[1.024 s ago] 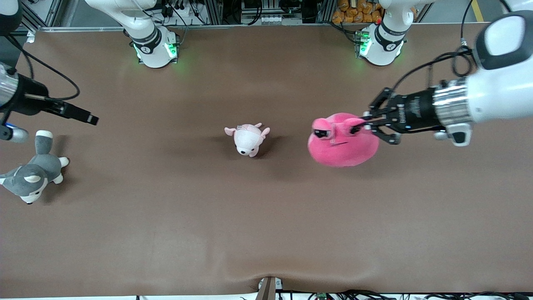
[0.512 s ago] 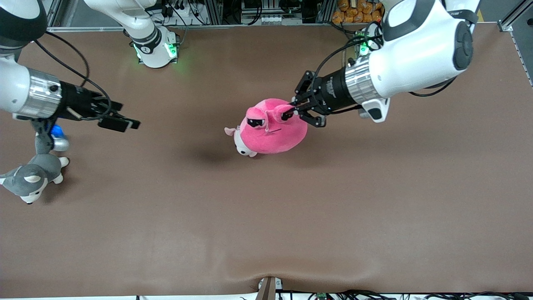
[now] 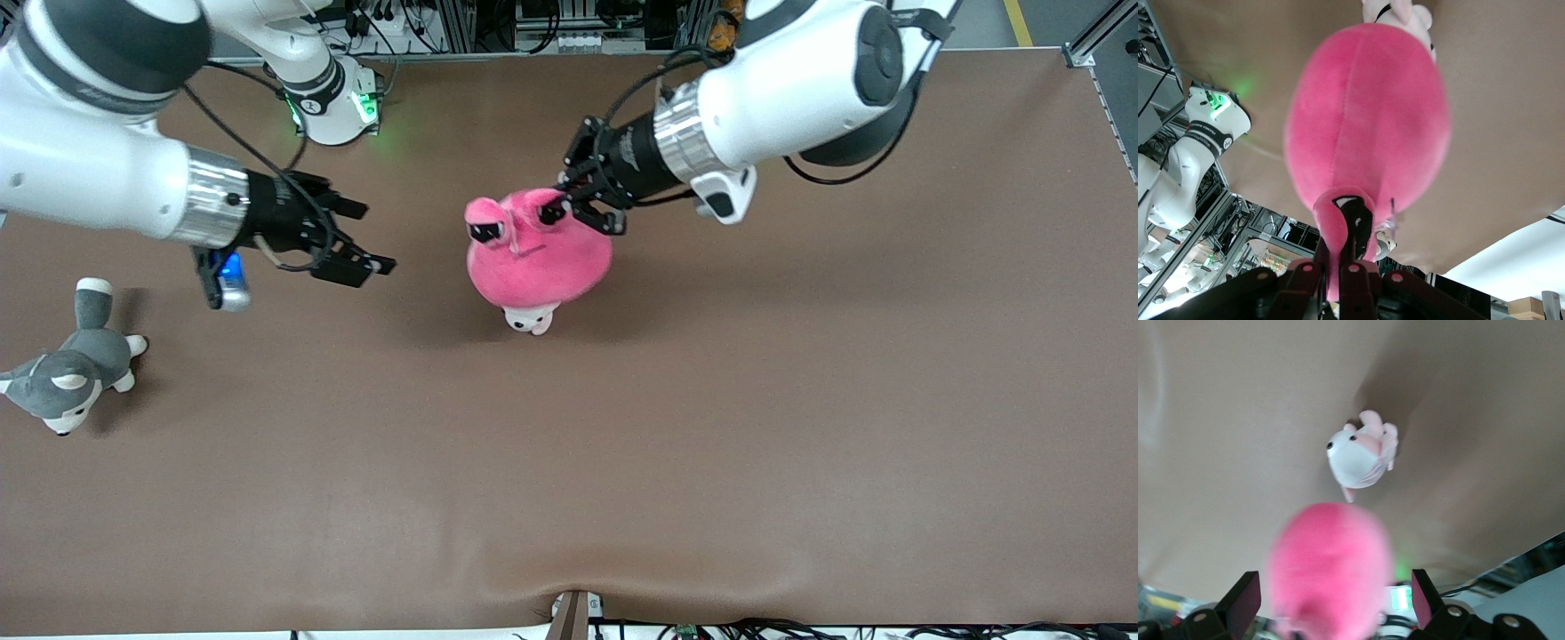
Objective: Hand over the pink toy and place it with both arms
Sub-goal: 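Lift the pink toy with the left gripper while the right gripper approaches, then close the right gripper on the pink toy beside the left gripper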
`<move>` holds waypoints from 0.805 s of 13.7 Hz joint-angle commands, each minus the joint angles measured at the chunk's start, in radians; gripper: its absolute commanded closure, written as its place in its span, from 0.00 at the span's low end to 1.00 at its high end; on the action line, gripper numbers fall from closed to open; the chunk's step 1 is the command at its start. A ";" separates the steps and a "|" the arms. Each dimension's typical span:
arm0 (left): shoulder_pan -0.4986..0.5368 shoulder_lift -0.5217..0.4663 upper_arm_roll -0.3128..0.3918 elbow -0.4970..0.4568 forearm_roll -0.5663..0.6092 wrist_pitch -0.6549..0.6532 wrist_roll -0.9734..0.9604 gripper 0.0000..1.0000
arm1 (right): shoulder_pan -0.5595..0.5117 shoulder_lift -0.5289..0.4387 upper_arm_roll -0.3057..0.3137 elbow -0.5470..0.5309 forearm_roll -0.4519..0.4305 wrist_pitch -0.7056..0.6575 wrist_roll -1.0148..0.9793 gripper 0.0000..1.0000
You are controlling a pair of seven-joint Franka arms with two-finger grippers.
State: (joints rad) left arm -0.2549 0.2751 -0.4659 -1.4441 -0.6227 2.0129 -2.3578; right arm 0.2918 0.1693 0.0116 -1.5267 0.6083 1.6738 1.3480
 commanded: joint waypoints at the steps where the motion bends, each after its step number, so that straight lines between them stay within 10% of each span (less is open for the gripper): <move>1: -0.015 0.038 -0.002 0.051 -0.006 0.010 -0.020 1.00 | 0.064 0.013 -0.009 -0.004 0.021 0.072 0.130 0.00; 11: -0.072 0.044 0.000 0.054 -0.005 0.015 -0.009 1.00 | 0.139 0.004 -0.012 -0.023 0.001 -0.029 0.206 0.00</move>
State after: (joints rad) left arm -0.3216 0.3092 -0.4655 -1.4225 -0.6227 2.0264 -2.3596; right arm 0.4241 0.1889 0.0112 -1.5363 0.6075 1.6805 1.5371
